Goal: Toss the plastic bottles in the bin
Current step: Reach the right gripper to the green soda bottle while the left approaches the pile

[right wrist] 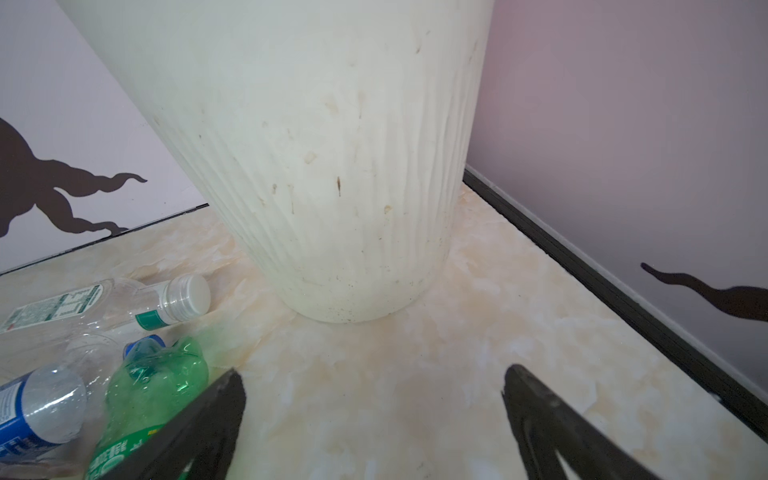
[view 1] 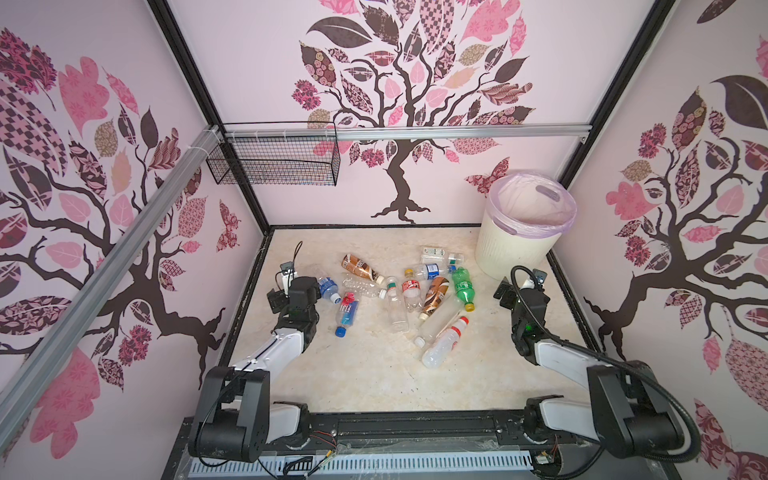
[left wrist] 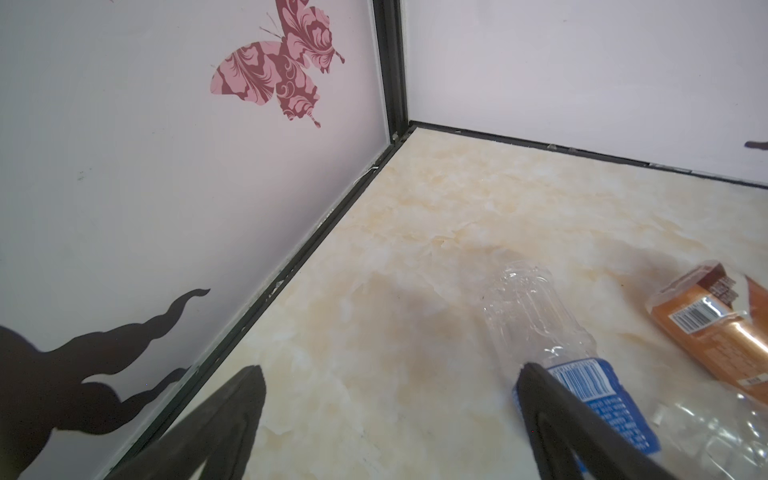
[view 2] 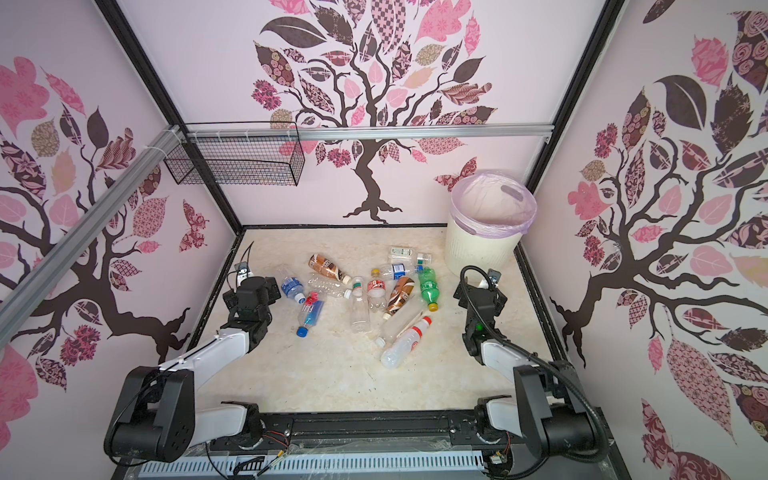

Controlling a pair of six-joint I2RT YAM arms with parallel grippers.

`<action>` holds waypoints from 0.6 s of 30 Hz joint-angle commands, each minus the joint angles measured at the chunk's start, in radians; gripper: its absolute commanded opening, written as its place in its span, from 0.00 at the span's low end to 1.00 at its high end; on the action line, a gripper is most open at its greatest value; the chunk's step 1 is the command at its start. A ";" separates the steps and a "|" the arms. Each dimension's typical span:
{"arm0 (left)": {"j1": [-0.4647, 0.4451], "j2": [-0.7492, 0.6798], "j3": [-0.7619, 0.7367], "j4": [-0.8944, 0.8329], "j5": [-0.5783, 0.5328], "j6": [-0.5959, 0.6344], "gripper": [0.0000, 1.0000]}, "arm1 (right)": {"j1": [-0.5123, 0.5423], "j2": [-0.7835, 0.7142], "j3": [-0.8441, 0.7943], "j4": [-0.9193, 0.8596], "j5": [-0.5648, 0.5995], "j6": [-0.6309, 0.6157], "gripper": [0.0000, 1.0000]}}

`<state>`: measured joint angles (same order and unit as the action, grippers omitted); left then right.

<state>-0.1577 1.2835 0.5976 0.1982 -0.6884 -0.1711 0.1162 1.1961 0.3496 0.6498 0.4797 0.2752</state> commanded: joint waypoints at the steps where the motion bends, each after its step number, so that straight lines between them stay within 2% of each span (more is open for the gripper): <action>1: -0.056 -0.051 0.125 -0.307 -0.137 -0.113 0.98 | 0.000 -0.125 0.000 -0.177 0.187 0.225 0.99; 3: -0.070 -0.084 0.159 -0.408 -0.087 -0.178 0.98 | -0.011 -0.200 -0.023 -0.205 0.180 0.235 0.99; 8: -0.076 -0.173 0.210 -0.543 0.082 -0.290 0.98 | -0.016 -0.324 -0.011 -0.309 0.000 0.192 0.99; 10: -0.077 -0.191 0.229 -0.581 0.167 -0.330 0.98 | -0.016 -0.327 0.003 -0.356 -0.039 0.203 1.00; 12: -0.081 -0.187 0.257 -0.611 0.254 -0.320 0.98 | -0.014 -0.321 0.024 -0.403 -0.086 0.220 1.00; 18: -0.087 -0.129 0.369 -0.779 0.408 -0.380 0.98 | 0.000 -0.217 0.138 -0.557 -0.202 0.191 1.00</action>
<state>-0.2413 1.1393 0.9066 -0.4694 -0.3988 -0.4988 0.1093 0.9386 0.4149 0.2031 0.3626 0.4713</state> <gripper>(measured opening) 0.984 0.995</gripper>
